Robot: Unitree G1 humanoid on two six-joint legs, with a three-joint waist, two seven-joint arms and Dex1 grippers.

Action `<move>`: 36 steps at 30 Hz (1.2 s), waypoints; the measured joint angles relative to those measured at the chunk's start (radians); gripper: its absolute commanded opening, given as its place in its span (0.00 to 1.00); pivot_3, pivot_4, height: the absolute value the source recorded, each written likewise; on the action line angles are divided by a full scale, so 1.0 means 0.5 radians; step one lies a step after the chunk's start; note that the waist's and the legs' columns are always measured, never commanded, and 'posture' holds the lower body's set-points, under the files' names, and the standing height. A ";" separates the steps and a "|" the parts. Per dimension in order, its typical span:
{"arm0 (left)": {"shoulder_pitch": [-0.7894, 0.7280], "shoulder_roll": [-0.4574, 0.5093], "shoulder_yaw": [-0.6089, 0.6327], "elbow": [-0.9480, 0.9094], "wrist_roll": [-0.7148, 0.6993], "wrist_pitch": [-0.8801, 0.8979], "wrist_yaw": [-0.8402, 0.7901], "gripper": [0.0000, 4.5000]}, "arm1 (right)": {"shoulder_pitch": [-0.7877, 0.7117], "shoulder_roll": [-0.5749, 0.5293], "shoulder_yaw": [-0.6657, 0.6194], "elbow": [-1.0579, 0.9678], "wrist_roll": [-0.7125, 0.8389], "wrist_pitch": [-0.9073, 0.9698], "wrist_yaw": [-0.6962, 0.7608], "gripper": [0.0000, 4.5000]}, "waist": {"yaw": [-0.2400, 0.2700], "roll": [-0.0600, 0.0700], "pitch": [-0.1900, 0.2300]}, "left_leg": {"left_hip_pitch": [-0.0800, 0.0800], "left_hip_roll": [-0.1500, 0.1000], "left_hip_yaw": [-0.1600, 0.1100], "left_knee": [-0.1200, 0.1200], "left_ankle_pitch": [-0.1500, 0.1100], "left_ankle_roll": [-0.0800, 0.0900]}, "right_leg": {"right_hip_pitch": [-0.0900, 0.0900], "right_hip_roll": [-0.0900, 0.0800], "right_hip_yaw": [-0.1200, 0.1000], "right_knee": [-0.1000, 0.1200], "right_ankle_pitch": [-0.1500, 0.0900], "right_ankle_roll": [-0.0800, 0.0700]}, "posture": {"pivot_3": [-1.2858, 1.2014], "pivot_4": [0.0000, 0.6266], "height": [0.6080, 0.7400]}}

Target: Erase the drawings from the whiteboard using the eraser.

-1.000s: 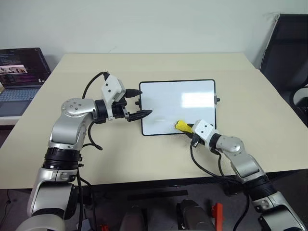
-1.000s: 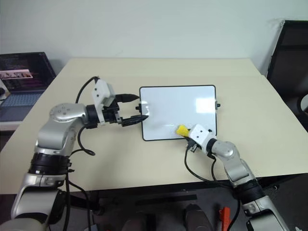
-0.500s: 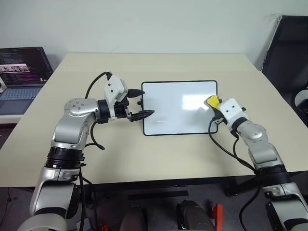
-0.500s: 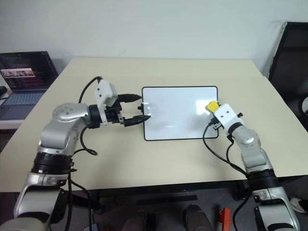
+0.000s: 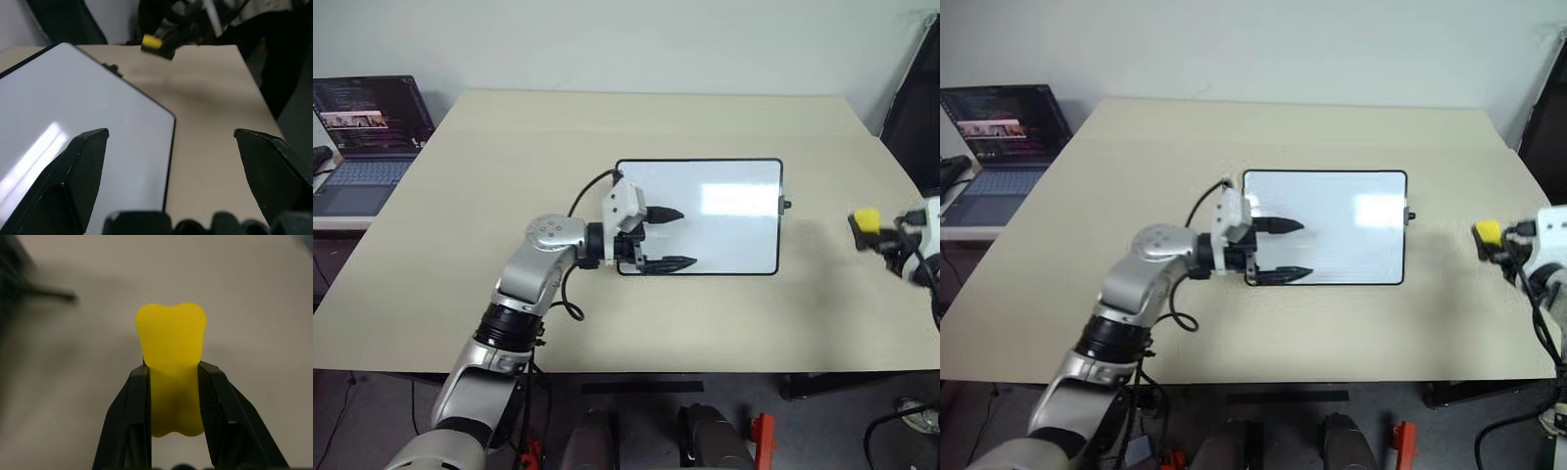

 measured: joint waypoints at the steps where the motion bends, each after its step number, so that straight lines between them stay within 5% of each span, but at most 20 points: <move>1: 0.002 -0.014 -0.012 -0.002 0.000 0.003 0.002 1.00 | 0.000 0.000 0.015 0.070 -0.012 0.006 -0.002 0.22 | -0.005 0.002 0.001 | 0.000 0.000 0.000 0.000 0.000 0.000 | 0.000 0.000 0.000 0.001 0.000 0.000 | 0.52 0.24 1.00; 7: 0.018 -0.007 -0.025 -0.024 0.001 0.028 0.002 1.00 | -0.082 -0.004 0.051 0.203 -0.024 0.011 0.063 0.22 | -0.037 0.006 0.000 | 0.003 0.001 -0.002 0.002 0.000 0.000 | 0.001 0.003 0.000 0.003 -0.004 0.010 | 0.52 0.24 1.00; 18: 0.049 0.060 0.002 -0.065 0.001 0.036 0.053 1.00 | -0.220 -0.005 0.151 0.342 -0.069 0.002 0.102 0.99 | -0.030 0.006 0.000 | 0.001 0.001 -0.002 0.003 0.000 0.000 | 0.002 0.002 0.000 0.002 0.001 0.003 | 0.52 0.24 1.00; 22: 0.051 0.140 0.160 -0.087 -0.002 0.048 0.176 1.00 | -0.222 -0.002 0.118 0.179 -0.036 0.009 0.094 0.99 | -0.040 0.009 0.001 | 0.001 0.001 -0.002 0.003 0.000 0.000 | 0.001 0.002 0.000 0.003 0.000 0.004 | 0.52 0.24 1.00; 27: -0.014 0.202 0.656 -0.035 -0.019 0.028 0.657 1.00 | -0.339 0.327 -0.055 -0.094 0.050 -0.217 -0.135 0.99 | -0.049 0.007 0.000 | 0.004 0.004 -0.005 0.003 0.000 0.000 | 0.004 0.004 -0.002 0.004 -0.003 0.009 | 0.52 0.24 1.00; 36: 0.096 -0.037 0.648 0.479 0.430 -0.196 1.443 1.00 | -0.366 0.756 0.025 0.421 -0.070 -0.757 -0.408 0.99 | 0.014 0.007 0.000 | -0.003 -0.006 -0.001 0.005 0.001 -0.001 | 0.001 -0.009 -0.001 0.001 0.007 0.009 | 0.52 0.24 1.00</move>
